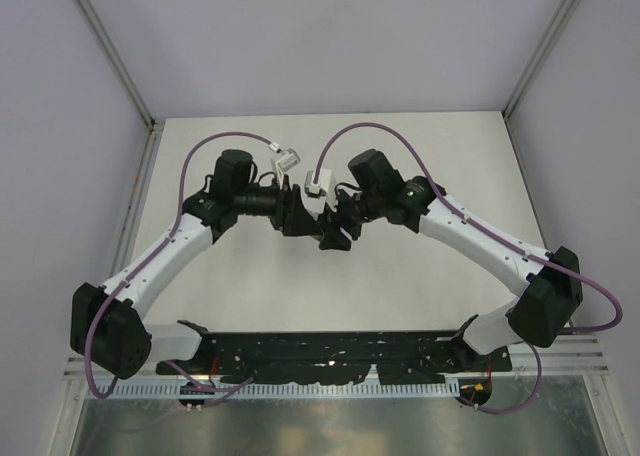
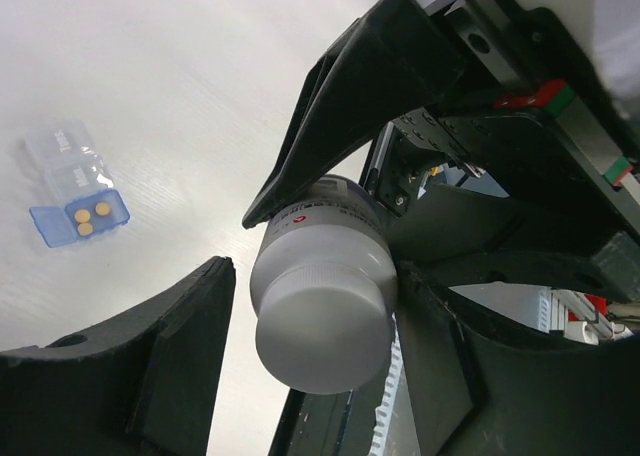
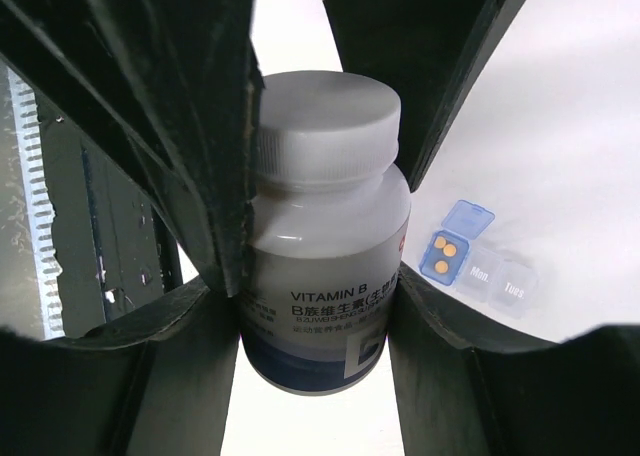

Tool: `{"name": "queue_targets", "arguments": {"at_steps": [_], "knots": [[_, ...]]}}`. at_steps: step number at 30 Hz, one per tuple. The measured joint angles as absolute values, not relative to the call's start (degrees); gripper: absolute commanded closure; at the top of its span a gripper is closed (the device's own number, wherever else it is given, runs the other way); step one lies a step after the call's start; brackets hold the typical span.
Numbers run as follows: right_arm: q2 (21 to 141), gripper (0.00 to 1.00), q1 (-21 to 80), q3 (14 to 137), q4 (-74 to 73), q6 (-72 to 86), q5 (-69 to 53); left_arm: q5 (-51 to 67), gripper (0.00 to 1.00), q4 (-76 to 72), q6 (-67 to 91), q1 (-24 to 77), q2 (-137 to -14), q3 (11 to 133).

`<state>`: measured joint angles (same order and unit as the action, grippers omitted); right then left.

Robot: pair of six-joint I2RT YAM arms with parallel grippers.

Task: Sort the pills into containers

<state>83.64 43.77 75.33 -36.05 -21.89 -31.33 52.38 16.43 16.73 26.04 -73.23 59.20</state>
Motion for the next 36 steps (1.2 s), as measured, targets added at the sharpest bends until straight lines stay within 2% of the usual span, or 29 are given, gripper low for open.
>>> {"name": "queue_targets", "arguments": {"at_steps": [3,8,11,13,15,19,23,27,36], "knots": [[83.6,0.94,43.8,75.3,-36.1,-21.9,-30.8,52.3,0.41,16.3,17.1,26.4,-74.1,59.2],[83.6,0.92,43.8,75.3,-36.4,-21.9,-29.7,52.5,0.64,15.7,17.7,26.7,-74.4,59.2],[83.6,0.84,43.8,75.1,-36.3,-21.9,-29.4,52.8,1.0,15.3,17.7,26.7,-74.9,59.2],[83.6,0.69,43.7,75.0,-36.4,-21.8,-29.2,53.2,1.0,15.2,17.7,26.7,-75.3,59.2],[83.6,0.45,43.7,74.7,-36.4,-21.7,-28.9,53.8,1.0,14.9,17.6,26.7,-75.8,59.2],[83.6,0.27,43.8,74.3,-36.2,-21.2,-28.6,54.2,1.0,14.8,17.6,26.7,-76.3,59.2],[83.5,0.18,43.8,73.9,-34.6,-20.9,-27.8,54.8,1.0,14.7,17.6,26.4,-76.3,59.2],[83.0,0.14,43.8,73.2,-34.0,-20.8,-26.6,55.6,1.0,14.7,17.6,24.9,-76.3,59.2],[81.8,0.12,43.8,71.1,-32.9,-20.9,-22.9,52.1,1.0,19.3,13.5,16.4,-75.5,59.3]]}}
